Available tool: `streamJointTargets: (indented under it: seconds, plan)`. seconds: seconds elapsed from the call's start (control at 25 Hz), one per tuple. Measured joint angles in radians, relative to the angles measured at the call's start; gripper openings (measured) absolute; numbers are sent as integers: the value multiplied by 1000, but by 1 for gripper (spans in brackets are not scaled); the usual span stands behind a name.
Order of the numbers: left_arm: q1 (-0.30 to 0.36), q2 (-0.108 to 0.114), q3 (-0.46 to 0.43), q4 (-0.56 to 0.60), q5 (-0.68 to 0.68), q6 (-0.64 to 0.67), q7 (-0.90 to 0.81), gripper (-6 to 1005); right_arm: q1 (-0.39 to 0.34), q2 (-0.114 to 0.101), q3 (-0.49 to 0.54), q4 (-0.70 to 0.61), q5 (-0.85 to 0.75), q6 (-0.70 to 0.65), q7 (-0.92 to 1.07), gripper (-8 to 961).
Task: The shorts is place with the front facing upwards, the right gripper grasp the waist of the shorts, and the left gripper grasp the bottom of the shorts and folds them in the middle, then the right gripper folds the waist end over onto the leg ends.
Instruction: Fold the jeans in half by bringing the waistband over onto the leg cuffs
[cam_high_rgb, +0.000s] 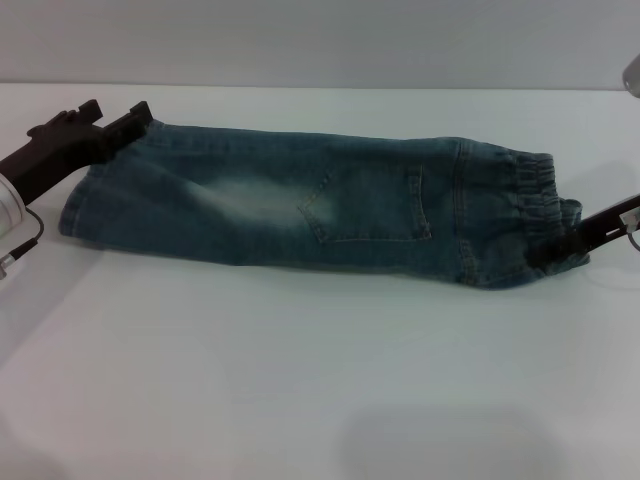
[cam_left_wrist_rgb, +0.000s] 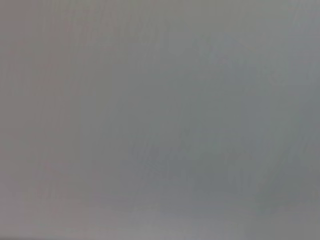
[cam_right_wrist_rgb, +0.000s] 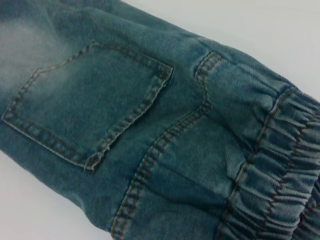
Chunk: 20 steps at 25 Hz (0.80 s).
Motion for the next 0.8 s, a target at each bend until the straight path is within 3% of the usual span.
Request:
streamJointTargets:
  seconds: [0.44, 0.8]
  plan:
    - [9, 0, 0, -9, -4, 0, 0, 823, -5, 14, -2, 0, 2, 11, -41, 654]
    - [22, 0, 0, -13, -5, 5, 0, 823, -24, 26, -1, -20, 3, 14, -79, 510]
